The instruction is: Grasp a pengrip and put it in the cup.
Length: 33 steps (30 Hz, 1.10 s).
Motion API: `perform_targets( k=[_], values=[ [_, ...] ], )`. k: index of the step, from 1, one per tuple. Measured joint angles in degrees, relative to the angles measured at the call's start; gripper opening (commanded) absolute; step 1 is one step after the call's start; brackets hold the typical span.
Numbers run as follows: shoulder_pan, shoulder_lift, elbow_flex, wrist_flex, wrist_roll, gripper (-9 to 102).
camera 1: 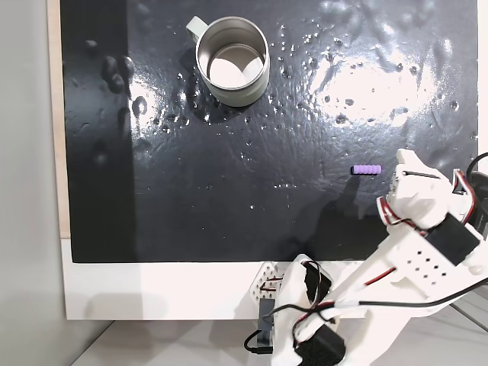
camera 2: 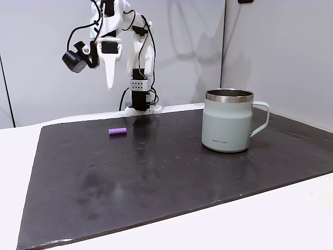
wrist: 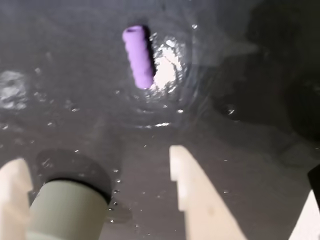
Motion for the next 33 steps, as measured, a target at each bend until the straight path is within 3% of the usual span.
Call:
perform_targets(
  k=[33],
  values=[
    [-2.8, -30.3, -3.5, -11.0, -3.9, 25]
  ],
)
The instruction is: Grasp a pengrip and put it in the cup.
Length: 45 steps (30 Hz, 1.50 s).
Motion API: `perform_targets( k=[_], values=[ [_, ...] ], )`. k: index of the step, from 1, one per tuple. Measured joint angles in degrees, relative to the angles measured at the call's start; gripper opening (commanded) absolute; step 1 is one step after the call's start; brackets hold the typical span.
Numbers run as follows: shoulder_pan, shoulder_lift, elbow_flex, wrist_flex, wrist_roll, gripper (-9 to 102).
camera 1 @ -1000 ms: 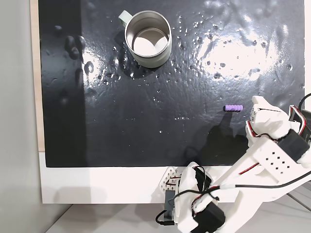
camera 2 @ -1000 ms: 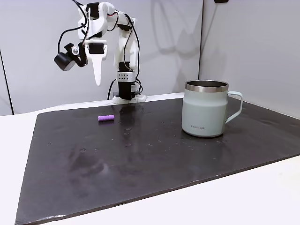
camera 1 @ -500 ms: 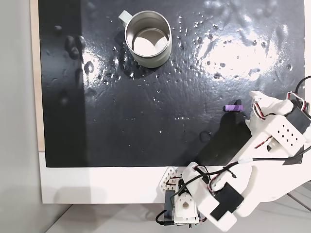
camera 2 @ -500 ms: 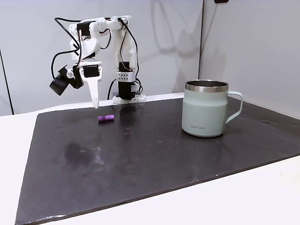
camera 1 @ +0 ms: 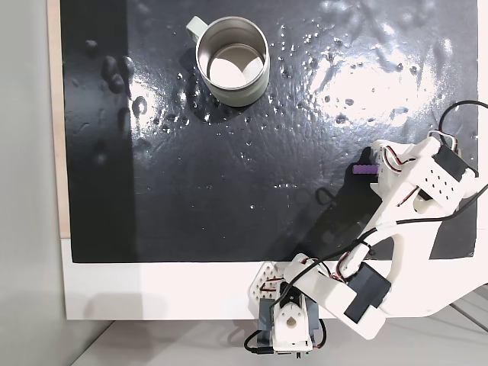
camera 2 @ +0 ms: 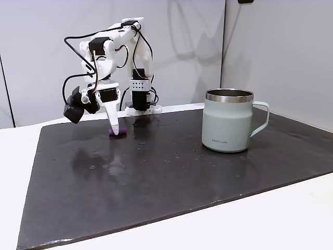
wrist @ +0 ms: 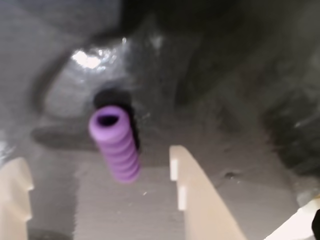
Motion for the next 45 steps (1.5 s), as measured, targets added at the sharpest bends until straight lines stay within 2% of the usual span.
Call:
perform_targets(
  k=[6, 13, 21, 30, 36, 45],
  values=[
    [-0.1, -3.4, -0.5, -1.8, 0.3, 18],
    [-1.2, -4.8, -1.7, -3.3, 0.3, 16],
    [-3.1, -5.4, -2.4, -4.8, 0.3, 0],
    [-3.3, -5.1, -2.4, -4.7, 0.4, 0],
    [-5.0, 4.1, -2.2, 0.7, 3.3, 0],
    [-7.1, 23.7, -4.7, 14.5, 6.5, 0]
  ],
)
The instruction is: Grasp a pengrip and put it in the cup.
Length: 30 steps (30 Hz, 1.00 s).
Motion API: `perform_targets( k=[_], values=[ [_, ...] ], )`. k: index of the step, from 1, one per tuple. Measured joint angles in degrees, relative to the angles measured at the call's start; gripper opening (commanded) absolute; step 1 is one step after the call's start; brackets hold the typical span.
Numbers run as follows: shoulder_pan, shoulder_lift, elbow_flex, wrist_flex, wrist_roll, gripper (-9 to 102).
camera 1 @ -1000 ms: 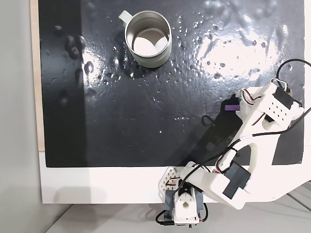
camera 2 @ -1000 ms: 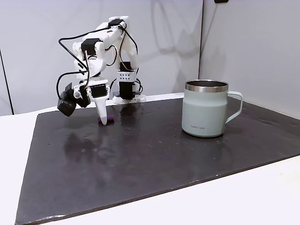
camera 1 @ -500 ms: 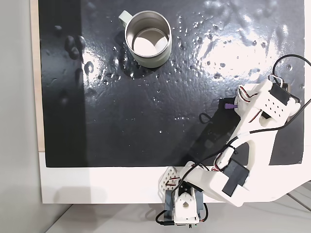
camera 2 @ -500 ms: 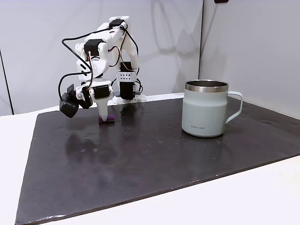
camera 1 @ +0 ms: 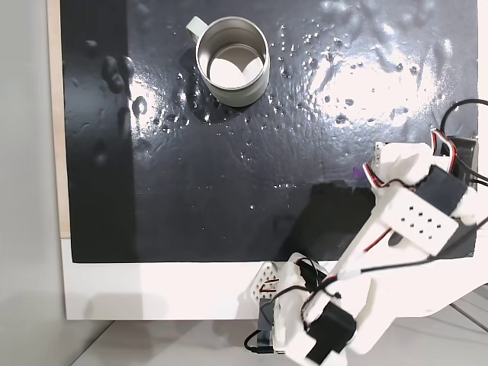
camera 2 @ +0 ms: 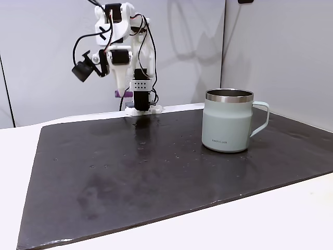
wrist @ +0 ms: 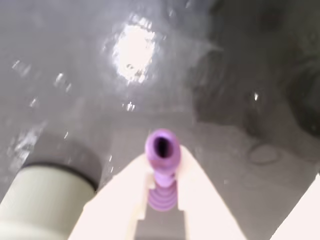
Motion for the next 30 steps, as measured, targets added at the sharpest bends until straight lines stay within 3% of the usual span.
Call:
perform_targets(
  k=[4, 11, 30],
  values=[
    [-0.4, 6.2, -4.2, 5.4, 1.1, 0],
    [-4.3, 13.9, -4.8, 5.9, 4.0, 0],
    [-29.4, -17.8, -48.2, 5.9, 30.8, 0]
  ],
)
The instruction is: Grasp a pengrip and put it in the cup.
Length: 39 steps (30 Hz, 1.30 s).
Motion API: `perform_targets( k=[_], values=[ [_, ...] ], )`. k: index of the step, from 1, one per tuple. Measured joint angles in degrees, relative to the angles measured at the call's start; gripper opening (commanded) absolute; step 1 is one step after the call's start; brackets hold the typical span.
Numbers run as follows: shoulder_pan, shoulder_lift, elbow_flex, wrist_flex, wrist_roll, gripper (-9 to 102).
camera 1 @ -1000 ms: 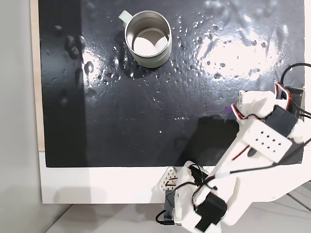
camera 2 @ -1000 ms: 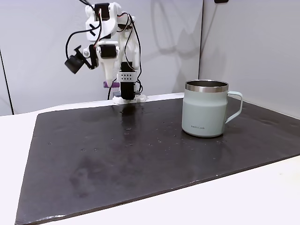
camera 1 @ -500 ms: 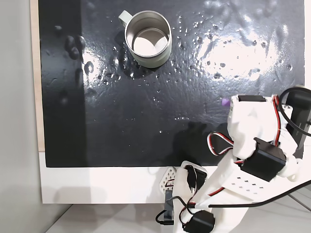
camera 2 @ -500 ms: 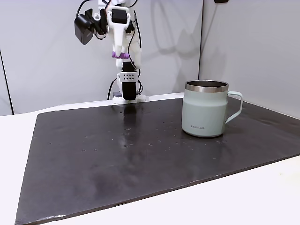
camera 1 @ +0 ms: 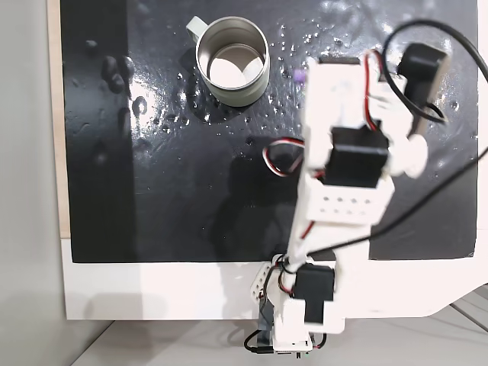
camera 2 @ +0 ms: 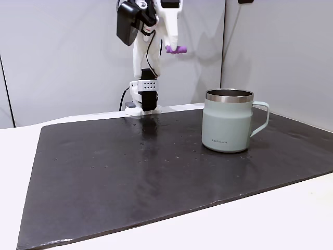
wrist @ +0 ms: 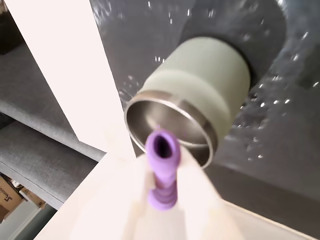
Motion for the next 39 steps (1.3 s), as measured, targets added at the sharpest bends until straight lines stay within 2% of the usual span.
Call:
perform_targets(
  k=[7, 15, 27, 28, 33, 39],
  values=[
    [-6.8, -8.8, -6.4, 0.0, 4.3, 0],
    [-9.7, -19.3, -17.9, 0.0, 4.6, 0],
    [-16.1, -24.9, -24.3, -0.2, 4.6, 0],
    [-16.6, -24.9, -24.3, -0.2, 4.6, 2],
    [-17.2, -24.9, -24.3, -0.2, 4.6, 31],
    [-17.1, -24.9, -24.3, -0.2, 4.6, 33]
  ],
)
